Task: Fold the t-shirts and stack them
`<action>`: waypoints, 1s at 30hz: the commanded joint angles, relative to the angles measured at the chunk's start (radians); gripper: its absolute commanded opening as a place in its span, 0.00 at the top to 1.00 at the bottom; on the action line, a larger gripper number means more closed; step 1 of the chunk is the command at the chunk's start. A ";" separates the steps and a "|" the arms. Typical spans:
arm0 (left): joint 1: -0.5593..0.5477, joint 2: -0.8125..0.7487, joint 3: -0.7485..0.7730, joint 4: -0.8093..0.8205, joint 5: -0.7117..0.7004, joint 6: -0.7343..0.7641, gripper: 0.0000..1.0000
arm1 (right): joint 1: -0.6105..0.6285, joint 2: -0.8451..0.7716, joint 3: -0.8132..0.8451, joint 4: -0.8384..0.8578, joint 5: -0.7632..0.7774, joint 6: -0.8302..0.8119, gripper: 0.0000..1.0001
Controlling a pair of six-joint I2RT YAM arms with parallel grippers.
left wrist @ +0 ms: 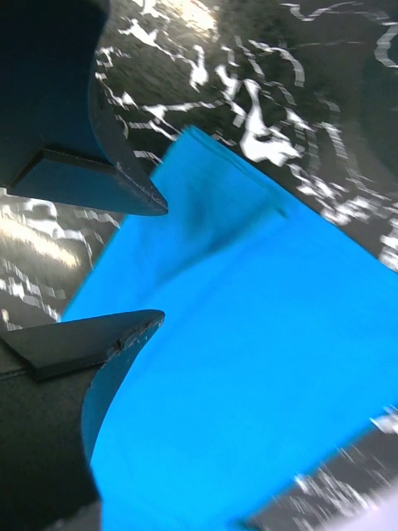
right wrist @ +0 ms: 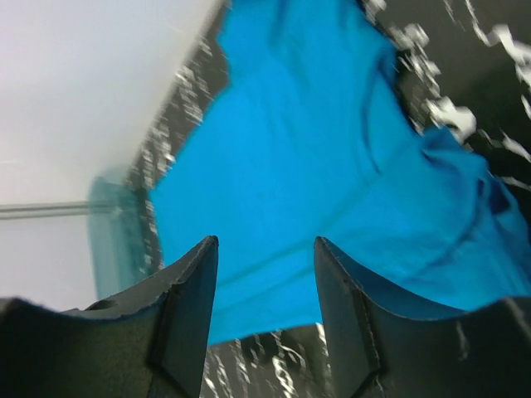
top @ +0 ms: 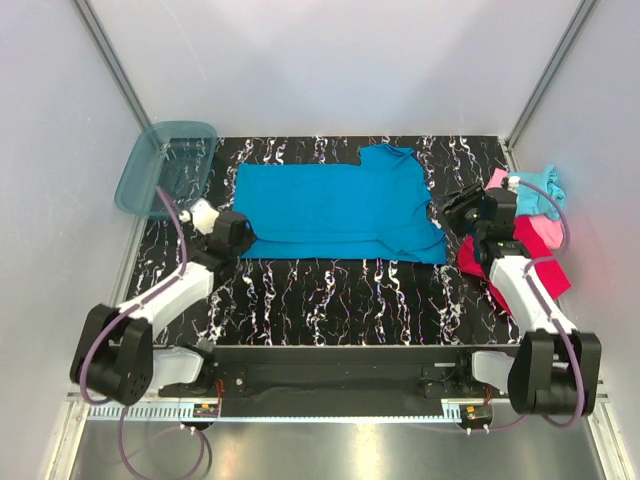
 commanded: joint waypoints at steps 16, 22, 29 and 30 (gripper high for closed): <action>-0.138 0.310 0.147 0.220 0.156 0.143 0.47 | 0.318 0.356 0.137 0.041 0.024 -0.010 0.46; -0.138 0.327 0.098 0.327 0.225 0.188 0.46 | 0.390 0.486 0.169 0.056 0.028 -0.003 0.46; -0.162 0.327 0.024 0.390 0.283 0.203 0.47 | 0.484 0.573 0.152 0.098 0.059 0.025 0.47; -0.173 0.316 0.013 0.395 0.277 0.208 0.47 | 0.494 0.577 0.149 0.098 0.073 0.026 0.47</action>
